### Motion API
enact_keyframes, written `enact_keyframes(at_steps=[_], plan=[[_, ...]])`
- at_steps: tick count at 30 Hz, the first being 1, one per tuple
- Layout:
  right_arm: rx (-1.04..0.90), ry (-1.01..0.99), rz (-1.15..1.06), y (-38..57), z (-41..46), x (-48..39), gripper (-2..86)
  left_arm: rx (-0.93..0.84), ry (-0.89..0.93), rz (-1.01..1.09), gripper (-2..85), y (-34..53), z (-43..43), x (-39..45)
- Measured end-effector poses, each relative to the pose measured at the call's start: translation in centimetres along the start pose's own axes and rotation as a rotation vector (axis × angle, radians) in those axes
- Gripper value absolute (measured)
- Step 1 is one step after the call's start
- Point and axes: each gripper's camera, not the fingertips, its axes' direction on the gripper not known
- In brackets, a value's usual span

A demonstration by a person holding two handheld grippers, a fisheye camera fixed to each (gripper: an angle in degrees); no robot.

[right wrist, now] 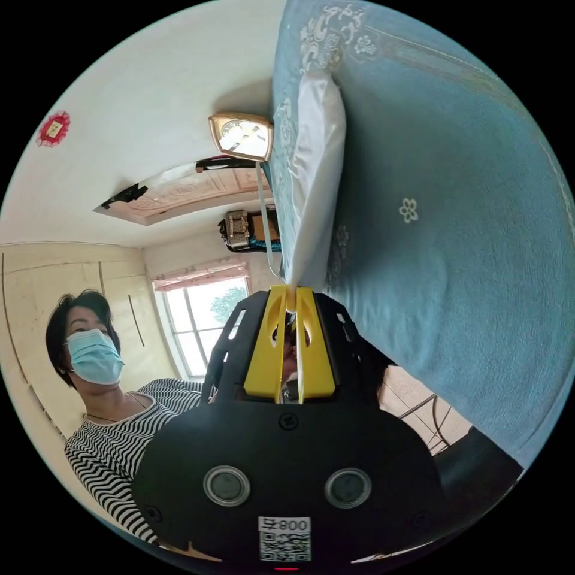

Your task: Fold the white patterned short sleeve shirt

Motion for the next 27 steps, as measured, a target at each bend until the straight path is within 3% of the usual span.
enact_keyframes(at_steps=[17, 23, 27], plan=[[0.007, -0.05, -0.053, 0.2, -4.3, -3.5, 2.1, 0.135, 0.174, -0.221, 7.7, -3.6, -0.7, -4.7], [0.01, -0.039, -0.063, 0.8, -7.2, -4.6, 2.1, 0.161, 0.146, -0.234, 4.4, -3.9, 0.5, -5.8], [0.037, -0.04, -0.057, 1.8, -10.2, -4.9, 2.1, 0.162, 0.07, -0.136, 2.8, -3.3, 1.0, -4.2]])
